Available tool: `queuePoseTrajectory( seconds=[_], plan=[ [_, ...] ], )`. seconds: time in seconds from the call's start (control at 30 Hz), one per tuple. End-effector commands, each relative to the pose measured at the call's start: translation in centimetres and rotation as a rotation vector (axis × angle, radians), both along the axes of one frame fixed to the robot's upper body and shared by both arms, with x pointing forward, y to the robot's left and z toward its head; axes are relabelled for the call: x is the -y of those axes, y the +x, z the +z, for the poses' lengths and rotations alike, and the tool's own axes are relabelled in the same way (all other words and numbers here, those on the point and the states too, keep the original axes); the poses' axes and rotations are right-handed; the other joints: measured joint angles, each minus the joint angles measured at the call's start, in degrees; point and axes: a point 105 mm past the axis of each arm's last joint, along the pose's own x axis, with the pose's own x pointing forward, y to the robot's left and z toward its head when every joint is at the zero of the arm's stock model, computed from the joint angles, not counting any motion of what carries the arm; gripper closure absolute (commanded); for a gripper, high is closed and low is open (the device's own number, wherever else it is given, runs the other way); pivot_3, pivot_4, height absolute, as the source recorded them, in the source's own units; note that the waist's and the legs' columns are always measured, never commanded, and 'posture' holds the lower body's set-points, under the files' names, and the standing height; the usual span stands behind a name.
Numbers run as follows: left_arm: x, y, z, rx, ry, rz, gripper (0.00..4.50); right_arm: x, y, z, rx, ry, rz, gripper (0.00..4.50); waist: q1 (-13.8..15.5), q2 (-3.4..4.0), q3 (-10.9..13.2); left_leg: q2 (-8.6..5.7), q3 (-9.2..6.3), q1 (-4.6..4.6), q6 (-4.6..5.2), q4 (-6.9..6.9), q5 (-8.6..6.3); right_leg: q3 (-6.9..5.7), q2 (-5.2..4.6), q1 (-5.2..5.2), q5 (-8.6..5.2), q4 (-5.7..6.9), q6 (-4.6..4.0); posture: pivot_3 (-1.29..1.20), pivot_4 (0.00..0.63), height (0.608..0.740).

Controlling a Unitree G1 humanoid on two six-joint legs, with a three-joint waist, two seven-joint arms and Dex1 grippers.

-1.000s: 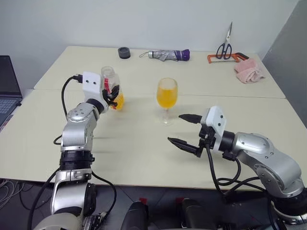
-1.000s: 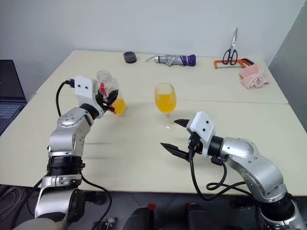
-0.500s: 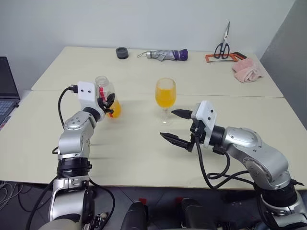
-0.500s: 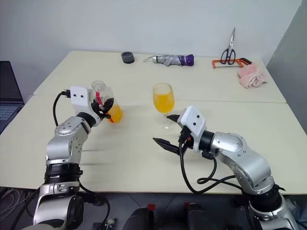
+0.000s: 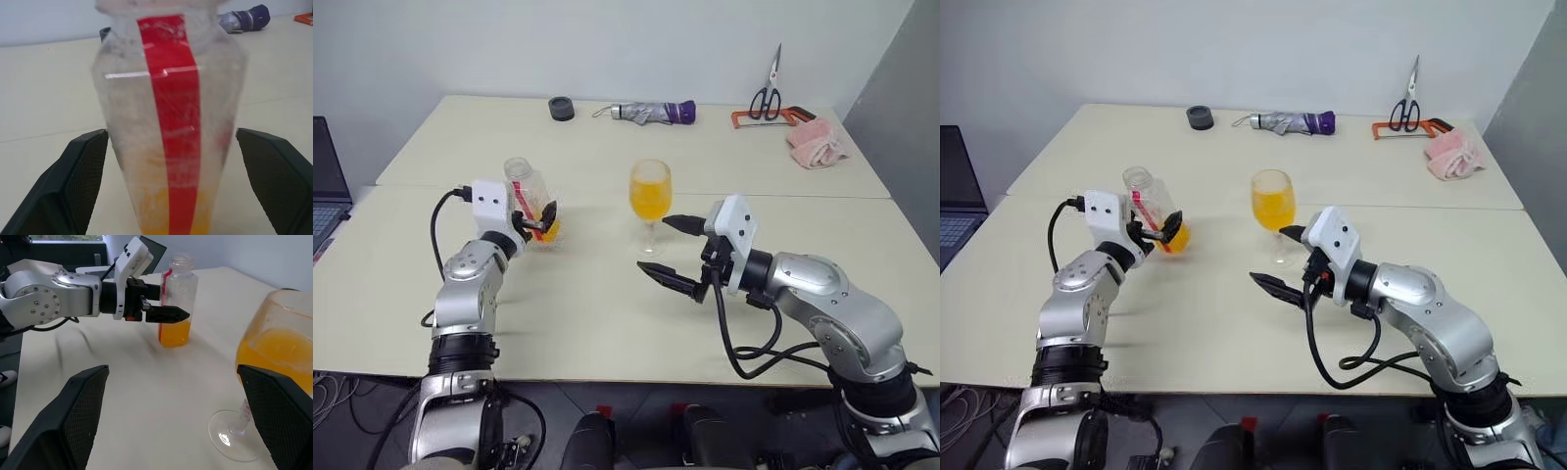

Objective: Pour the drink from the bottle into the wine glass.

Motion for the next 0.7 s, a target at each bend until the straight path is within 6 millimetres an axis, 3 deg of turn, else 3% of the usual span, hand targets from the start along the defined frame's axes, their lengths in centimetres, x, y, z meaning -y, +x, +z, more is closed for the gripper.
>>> queuePoseTrajectory(
  seconds=[0.03,0.13,0.27,0.37,0.7],
  plan=[
    [0.2,-1.0,1.9,0.094,0.033,-0.019,0.05,1.1,-0.6,0.7,0.084,0.016,-0.020,0.00,0.00,0.00,0.00,0.01,0.00,-0.01,0.00,-0.01,0.00,0.01,-0.01,0.00,0.00,-0.02,0.00,0.00,0.150,0.740],
    [-0.9,-2.2,1.4,0.105,0.029,0.028,0.05,2.6,-0.5,-0.4,0.092,0.046,-0.093,0.00,0.00,-0.02,-0.01,0.01,0.01,-0.01,0.00,-0.02,0.00,0.01,-0.04,0.01,0.00,-0.03,0.01,0.00,0.150,0.740],
    [-2.0,-3.8,0.5,0.089,0.014,0.095,0.05,6.0,1.2,-3.1,0.108,0.135,-0.344,0.00,0.00,-0.04,-0.02,0.04,0.01,0.01,0.00,-0.04,0.00,0.05,-0.04,0.01,-0.01,-0.04,0.01,0.00,0.150,0.740],
    [-1.0,-4.9,0.0,0.077,-0.004,0.063,0.05,9.0,2.4,-5.3,0.163,0.147,-0.564,0.00,0.00,-0.04,-0.02,0.08,0.04,0.04,0.00,-0.04,0.00,0.06,-0.04,0.02,0.00,-0.01,0.01,0.00,0.150,0.740],
    [-0.9,-6.6,-0.7,0.091,-0.028,0.109,0.05,11.6,4.7,-7.8,0.135,0.271,-0.814,0.00,-0.02,-0.02,-0.03,0.07,0.16,0.12,-0.01,-0.05,0.00,0.15,0.05,0.02,0.01,-0.01,0.03,0.00,0.150,0.740]
  ],
)
